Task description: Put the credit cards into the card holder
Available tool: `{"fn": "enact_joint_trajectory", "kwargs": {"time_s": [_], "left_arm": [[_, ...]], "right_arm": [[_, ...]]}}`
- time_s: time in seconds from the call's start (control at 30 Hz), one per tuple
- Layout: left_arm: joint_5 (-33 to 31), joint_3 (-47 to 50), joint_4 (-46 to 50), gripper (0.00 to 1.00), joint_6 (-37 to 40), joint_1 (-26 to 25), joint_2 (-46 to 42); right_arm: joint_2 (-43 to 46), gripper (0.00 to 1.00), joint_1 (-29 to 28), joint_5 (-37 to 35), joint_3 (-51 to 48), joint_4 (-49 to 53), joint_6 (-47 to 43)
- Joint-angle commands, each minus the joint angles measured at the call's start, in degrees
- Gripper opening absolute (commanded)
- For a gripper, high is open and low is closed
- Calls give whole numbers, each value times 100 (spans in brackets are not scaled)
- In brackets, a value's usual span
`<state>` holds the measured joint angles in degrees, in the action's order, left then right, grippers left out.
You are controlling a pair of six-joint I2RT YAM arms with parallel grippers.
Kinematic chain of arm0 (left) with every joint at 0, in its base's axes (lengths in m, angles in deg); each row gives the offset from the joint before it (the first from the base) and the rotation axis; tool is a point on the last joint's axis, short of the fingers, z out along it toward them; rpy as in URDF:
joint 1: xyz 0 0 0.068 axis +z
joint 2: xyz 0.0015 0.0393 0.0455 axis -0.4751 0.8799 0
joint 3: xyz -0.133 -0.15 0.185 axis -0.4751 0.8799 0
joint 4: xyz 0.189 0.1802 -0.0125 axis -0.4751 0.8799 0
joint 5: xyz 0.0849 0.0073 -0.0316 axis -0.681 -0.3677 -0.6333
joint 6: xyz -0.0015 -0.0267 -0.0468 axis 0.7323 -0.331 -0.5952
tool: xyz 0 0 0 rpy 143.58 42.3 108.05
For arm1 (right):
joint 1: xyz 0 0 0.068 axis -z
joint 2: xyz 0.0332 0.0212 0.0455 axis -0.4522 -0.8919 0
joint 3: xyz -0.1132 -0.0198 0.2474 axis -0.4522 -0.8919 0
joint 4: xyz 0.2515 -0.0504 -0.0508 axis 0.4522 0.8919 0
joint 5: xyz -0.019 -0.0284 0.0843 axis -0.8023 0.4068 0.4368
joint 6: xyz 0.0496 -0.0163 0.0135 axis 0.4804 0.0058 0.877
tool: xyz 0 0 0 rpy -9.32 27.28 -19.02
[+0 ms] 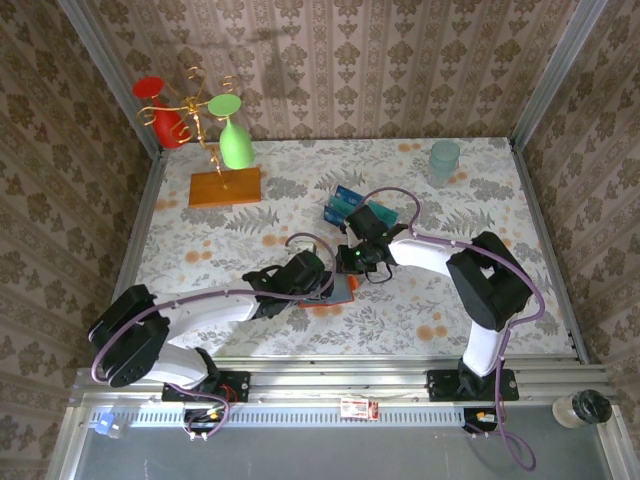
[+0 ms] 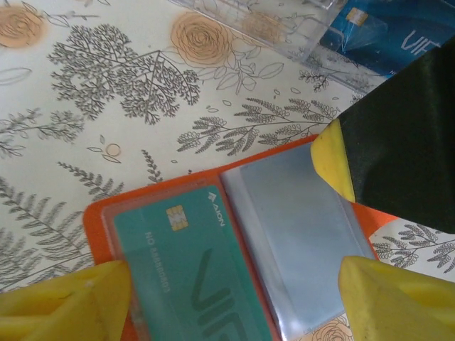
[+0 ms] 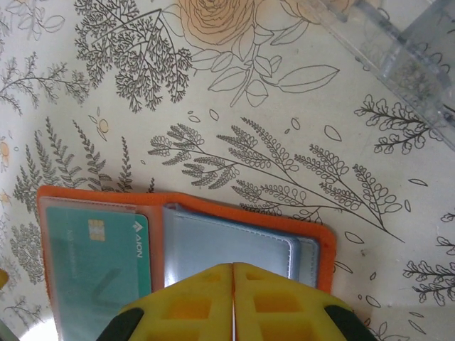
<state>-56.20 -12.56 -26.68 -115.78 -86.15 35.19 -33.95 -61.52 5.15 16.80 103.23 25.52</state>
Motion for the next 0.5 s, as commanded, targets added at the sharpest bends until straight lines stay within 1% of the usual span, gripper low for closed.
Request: {"fn": "enact_joint_trajectory", "kwargs": {"time_s": [0.0, 0.17, 0.47], "left_arm": [[-29, 219, -374, 78, -259, -40, 46], [24, 415, -717, 80, -247, -32, 223], [81, 430, -843, 81, -65, -23, 546]], "right_arm": [[-141, 8, 44, -21, 103, 186, -179], [-273, 8, 40, 131, 41, 81, -146], [-332, 8, -148, 484, -255, -428, 247]]}}
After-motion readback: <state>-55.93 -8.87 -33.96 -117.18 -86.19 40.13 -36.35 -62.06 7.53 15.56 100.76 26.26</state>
